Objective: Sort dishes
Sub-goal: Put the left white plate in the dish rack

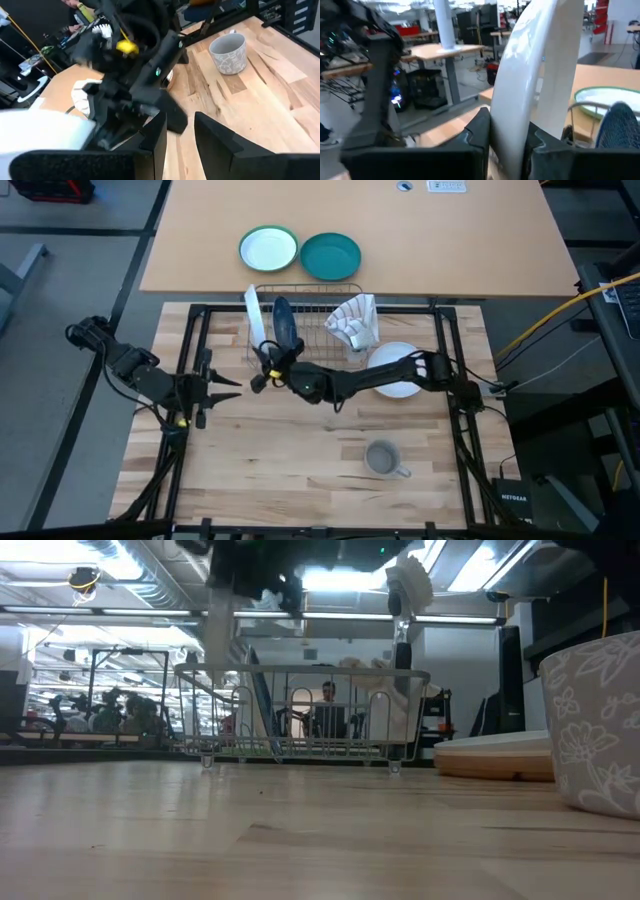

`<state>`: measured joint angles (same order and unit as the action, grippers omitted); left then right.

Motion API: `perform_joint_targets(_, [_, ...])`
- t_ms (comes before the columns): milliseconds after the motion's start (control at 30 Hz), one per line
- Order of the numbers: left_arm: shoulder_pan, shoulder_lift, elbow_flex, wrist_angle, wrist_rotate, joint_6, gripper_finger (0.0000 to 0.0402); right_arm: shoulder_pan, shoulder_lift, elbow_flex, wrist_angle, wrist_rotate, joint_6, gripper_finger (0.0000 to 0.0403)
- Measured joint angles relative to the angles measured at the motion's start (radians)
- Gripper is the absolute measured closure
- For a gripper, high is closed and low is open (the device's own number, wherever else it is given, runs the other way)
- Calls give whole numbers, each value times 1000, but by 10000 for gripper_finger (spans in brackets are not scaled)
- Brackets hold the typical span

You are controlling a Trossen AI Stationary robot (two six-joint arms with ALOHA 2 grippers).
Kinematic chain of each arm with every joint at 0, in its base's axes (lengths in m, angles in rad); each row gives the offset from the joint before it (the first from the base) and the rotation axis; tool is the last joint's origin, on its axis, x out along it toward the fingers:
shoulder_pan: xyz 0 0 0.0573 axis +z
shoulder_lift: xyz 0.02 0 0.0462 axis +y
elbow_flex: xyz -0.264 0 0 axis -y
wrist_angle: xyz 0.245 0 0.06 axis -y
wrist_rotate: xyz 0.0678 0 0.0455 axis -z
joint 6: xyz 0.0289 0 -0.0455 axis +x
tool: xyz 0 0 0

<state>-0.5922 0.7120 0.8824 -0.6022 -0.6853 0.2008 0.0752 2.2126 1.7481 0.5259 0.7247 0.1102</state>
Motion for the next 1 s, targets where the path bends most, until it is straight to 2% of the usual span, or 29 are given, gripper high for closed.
perform_joint_targets(500, [0, 0, 0, -2, 0, 95, 311, -64, 55, 0, 5, 11, 36, 362])
perform_joint_targets(1000, [0, 0, -1, -16, 0, 95, 311, -96, 67, 1, -28, 39, 105, 356])
